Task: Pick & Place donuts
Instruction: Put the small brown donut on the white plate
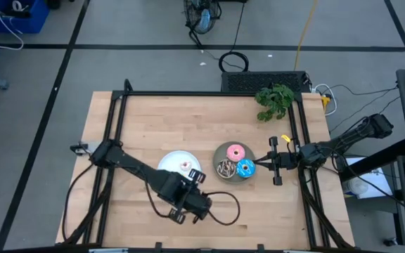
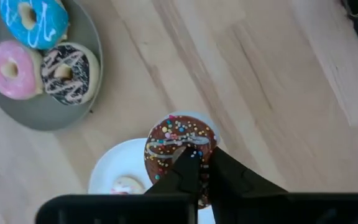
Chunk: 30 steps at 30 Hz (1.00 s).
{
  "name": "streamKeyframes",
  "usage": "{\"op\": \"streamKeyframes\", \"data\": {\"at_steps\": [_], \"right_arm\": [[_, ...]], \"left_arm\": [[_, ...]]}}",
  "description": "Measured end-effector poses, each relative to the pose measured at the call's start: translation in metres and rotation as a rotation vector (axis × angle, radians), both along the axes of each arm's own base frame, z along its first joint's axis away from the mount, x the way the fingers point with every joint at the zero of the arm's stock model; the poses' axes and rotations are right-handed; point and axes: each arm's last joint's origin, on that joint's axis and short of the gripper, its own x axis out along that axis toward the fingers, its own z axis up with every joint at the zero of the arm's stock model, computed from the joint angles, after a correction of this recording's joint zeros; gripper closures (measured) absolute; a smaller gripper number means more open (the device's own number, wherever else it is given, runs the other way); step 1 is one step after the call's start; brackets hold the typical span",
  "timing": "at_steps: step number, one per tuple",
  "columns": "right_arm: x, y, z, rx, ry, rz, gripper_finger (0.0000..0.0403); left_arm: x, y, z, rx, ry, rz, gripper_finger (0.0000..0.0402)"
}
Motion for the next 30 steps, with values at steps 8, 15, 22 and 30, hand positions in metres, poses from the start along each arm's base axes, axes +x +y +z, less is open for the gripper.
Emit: {"op": "streamKeyframes", "data": {"at_steps": [8, 15, 22, 30], "right_arm": [[0.000, 0.000, 0.000, -0.005, 0.001, 0.000, 0.0403], [0.000, 0.000, 0.000, -0.008, 0.003, 0.000, 0.0403], [0.000, 0.000, -0.001, -0.009, 0.009, 0.001, 0.0403], [0.000, 0.000, -0.001, 0.002, 0.009, 0.001, 0.0403]], "left_arm": [[0.014, 0.036, -0.005, -0.008, 0.047, -0.010, 0.0384], [0.025, 0.064, -0.043, -0.111, 0.127, 0.006, 0.0389], [0.027, 0.086, -0.089, -0.109, 0.160, 0.035, 0.0393], [0.022, 0.113, -0.122, -0.097, 0.209, 0.106, 0.0395]]}}
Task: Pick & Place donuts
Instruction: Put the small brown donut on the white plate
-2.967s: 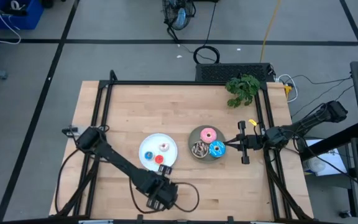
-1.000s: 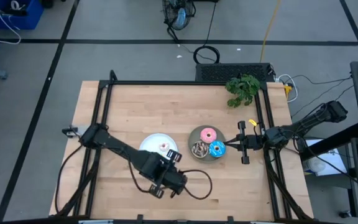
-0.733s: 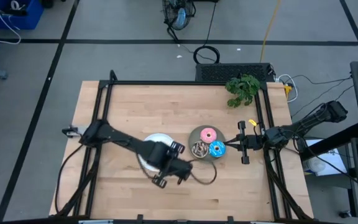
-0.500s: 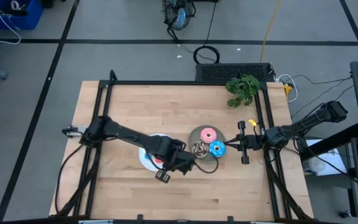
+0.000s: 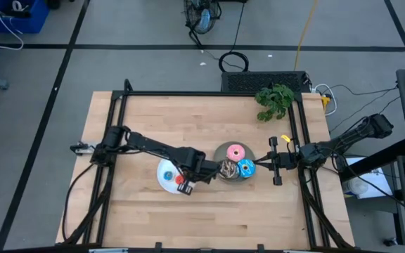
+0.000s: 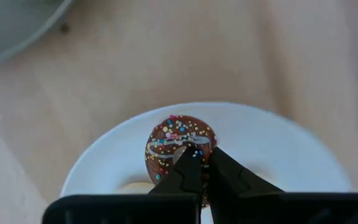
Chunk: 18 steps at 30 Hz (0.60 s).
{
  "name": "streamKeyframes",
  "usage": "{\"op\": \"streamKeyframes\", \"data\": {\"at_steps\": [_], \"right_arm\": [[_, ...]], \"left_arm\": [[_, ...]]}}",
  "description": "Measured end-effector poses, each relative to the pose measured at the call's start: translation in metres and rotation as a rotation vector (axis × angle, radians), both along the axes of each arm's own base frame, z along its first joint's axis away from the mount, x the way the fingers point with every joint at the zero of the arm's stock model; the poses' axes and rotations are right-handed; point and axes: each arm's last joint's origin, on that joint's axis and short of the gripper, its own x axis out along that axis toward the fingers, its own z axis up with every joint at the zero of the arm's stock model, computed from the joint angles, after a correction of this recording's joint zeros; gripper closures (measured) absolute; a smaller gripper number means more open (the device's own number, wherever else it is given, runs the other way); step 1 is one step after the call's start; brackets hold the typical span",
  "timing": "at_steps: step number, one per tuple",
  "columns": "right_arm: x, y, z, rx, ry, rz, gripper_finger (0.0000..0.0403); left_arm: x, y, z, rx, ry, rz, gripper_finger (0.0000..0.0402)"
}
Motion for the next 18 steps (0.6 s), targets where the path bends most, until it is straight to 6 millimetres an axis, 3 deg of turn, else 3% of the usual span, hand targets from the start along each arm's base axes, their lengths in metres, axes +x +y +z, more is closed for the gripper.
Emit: {"op": "streamKeyframes", "data": {"at_steps": [10, 18], "right_arm": [[0.000, 0.000, 0.000, 0.002, 0.000, 0.000, 0.0403], [0.000, 0.000, 0.000, 0.002, -0.001, 0.000, 0.0403]], "left_arm": [[-0.005, 0.008, -0.018, 0.061, 0.009, 0.052, 0.0391], [-0.007, 0.006, -0.018, 0.070, 0.021, 0.091, 0.0284]]}}
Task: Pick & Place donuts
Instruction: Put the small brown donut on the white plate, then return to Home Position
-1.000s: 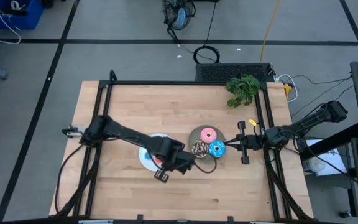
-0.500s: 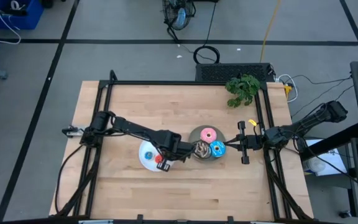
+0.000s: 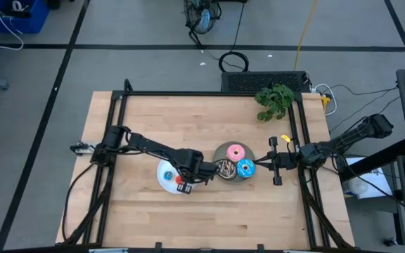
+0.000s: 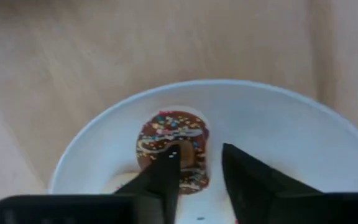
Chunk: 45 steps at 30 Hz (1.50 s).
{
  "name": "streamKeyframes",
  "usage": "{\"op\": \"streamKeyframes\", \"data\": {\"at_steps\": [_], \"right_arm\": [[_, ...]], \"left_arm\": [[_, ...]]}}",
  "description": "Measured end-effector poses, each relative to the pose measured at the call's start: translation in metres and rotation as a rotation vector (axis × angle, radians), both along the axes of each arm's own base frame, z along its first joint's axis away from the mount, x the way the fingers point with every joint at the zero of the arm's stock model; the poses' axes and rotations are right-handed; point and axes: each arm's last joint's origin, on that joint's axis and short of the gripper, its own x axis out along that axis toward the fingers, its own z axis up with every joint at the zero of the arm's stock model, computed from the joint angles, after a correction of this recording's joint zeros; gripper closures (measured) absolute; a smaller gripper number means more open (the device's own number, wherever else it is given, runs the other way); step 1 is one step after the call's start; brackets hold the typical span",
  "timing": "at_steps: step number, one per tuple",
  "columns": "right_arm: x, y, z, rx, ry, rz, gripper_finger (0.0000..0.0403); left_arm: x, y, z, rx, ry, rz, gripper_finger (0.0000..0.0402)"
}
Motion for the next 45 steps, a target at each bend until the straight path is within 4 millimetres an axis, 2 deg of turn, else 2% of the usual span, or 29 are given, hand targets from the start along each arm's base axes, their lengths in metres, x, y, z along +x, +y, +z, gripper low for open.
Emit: {"op": "streamKeyframes", "data": {"at_steps": [6, 12, 17, 20, 22, 24, 28, 31, 33, 36, 39, 42, 45], "right_arm": [[0.000, 0.000, 0.000, -0.001, 0.000, 0.000, 0.0403], [0.000, 0.000, 0.000, -0.002, -0.001, 0.000, 0.0403], [0.000, 0.000, 0.000, -0.002, -0.001, 0.000, 0.0403], [0.000, 0.000, 0.000, -0.003, 0.001, 0.000, 0.0403], [0.000, 0.000, 0.000, -0.004, 0.004, 0.000, 0.0403], [0.000, 0.000, -0.001, -0.005, 0.006, 0.000, 0.0403], [0.000, 0.000, -0.001, -0.005, 0.008, 0.002, 0.0403], [0.000, 0.000, -0.001, -0.005, 0.007, 0.002, 0.0403], [0.000, 0.000, -0.001, -0.005, 0.006, 0.002, 0.0403], [0.000, 0.000, -0.001, -0.005, 0.006, 0.003, 0.0403], [0.000, 0.000, 0.000, -0.003, 0.003, 0.002, 0.0403], [0.000, -0.001, -0.001, -0.004, 0.006, -0.025, 0.0403], [0.000, -0.001, -0.001, -0.004, 0.007, -0.050, 0.0403]], "left_arm": [[-0.002, 0.000, 0.001, 0.043, 0.012, 0.024, 0.0211], [0.001, -0.001, 0.026, 0.067, 0.044, 0.031, 0.0175], [0.000, -0.006, 0.064, 0.080, 0.089, 0.077, 0.0180], [-0.008, -0.017, 0.092, 0.099, 0.142, 0.096, 0.0210], [-0.016, -0.028, 0.115, 0.120, 0.104, 0.066, 0.0245], [-0.030, -0.039, 0.146, 0.119, -0.015, 0.015, 0.0287], [-0.086, -0.033, 0.218, 0.165, -0.254, 0.092, 0.0379], [-0.133, -0.022, 0.261, 0.159, -0.532, 0.197, 0.0389], [-0.167, -0.015, 0.276, 0.097, -0.700, 0.249, 0.0386], [-0.208, -0.006, 0.269, -0.003, -0.846, 0.257, 0.0396], [-0.236, 0.004, 0.234, -0.005, -0.965, 0.275, 0.0394], [-0.244, 0.013, 0.198, -0.020, -1.157, 0.307, 0.0394], [-0.244, 0.016, 0.169, -0.082, -1.323, 0.143, 0.0397]]}}
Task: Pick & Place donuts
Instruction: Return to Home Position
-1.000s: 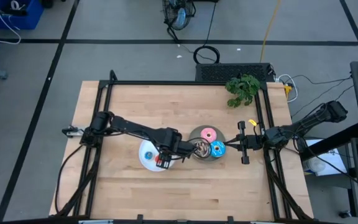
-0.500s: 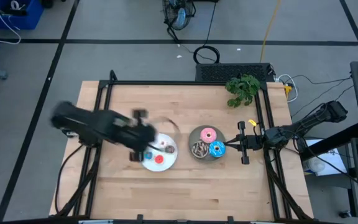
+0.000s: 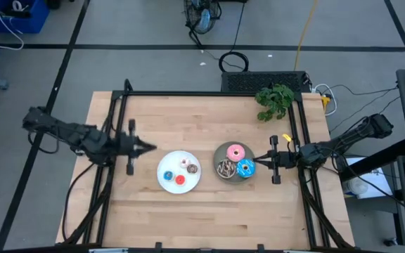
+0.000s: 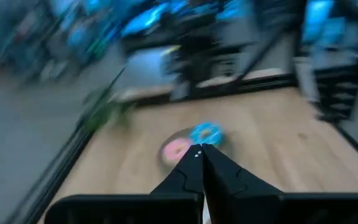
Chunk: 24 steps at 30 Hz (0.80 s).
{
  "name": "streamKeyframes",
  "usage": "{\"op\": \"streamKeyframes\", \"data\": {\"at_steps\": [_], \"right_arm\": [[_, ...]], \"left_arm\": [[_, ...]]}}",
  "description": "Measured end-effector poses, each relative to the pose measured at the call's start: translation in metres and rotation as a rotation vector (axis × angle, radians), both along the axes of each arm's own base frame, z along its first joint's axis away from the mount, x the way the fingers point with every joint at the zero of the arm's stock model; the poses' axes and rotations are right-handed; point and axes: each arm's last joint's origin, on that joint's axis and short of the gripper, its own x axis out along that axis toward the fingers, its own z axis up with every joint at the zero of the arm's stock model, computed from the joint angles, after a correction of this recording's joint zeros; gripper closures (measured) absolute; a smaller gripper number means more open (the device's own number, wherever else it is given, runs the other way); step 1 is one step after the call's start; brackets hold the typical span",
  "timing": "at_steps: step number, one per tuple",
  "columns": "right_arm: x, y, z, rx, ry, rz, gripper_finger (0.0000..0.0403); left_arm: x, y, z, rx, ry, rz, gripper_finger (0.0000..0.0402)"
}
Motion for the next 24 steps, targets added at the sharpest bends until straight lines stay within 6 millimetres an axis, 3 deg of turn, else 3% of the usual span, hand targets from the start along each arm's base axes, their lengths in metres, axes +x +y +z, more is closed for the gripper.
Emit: {"op": "streamKeyframes", "data": {"at_steps": [2, 4, 7, 13, 17, 21, 24], "right_arm": [[0.000, 0.001, 0.002, 0.006, -0.023, 0.030, 0.0403], [0.000, 0.002, 0.005, 0.007, -0.054, 0.062, 0.0403], [-0.001, 0.002, 0.006, 0.006, -0.063, 0.081, 0.0403], [-0.003, 0.001, 0.010, -0.001, -0.099, 0.081, 0.0403], [-0.007, -0.001, 0.000, 0.002, -0.129, 0.071, 0.0403], [-0.012, -0.007, 0.013, 0.059, -0.295, 0.036, 0.0403], [-0.010, -0.009, 0.009, 0.073, -0.247, 0.019, 0.0403]], "left_arm": [[-0.003, 0.001, -0.019, 0.074, -0.053, -0.094, 0.0394], [-0.010, 0.009, -0.037, 0.121, -0.048, -0.061, 0.0395], [-0.027, 0.022, -0.053, 0.104, -0.100, 0.015, 0.0398], [-0.053, 0.032, -0.085, 0.059, -0.265, -0.070, 0.0398], [-0.057, 0.035, -0.110, 0.036, -0.269, -0.061, 0.0398], [-0.058, 0.036, -0.127, 0.041, -0.242, -0.054, 0.0397], [-0.058, 0.036, -0.140, 0.049, -0.203, -0.054, 0.0399]]}}
